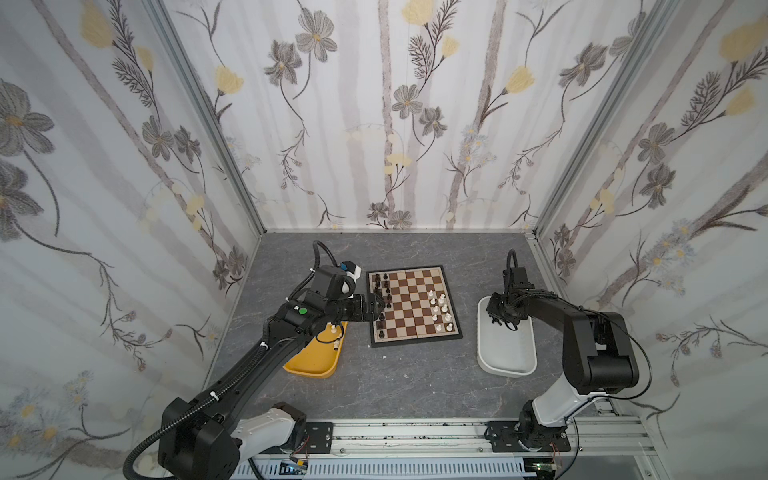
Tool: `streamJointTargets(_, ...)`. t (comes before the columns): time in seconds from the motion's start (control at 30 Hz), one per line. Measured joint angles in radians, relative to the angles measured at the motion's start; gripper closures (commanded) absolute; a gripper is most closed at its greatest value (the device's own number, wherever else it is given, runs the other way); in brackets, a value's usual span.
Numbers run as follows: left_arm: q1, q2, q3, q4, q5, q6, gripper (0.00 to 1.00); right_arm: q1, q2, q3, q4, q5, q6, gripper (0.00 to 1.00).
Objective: Set up the chess pieces on the board
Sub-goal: 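Lower the open right gripper into the white tray toward the black pieces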
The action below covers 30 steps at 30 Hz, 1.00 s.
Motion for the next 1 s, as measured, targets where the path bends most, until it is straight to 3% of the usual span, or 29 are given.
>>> streamJointTargets(0.23, 0.0, 0.003, 0.0, 0.0, -0.008, 0.0, 0.0, 0.012, -0.001, -0.013, 0.003, 0.005, -0.006, 0.7)
streamJointTargets(1.0, 0.001, -0.006, -0.003, 0.002, -0.026, 0.0, 0.0, 0.046, 0.026, 0.024, -0.014, 0.027, -0.027, 0.86)
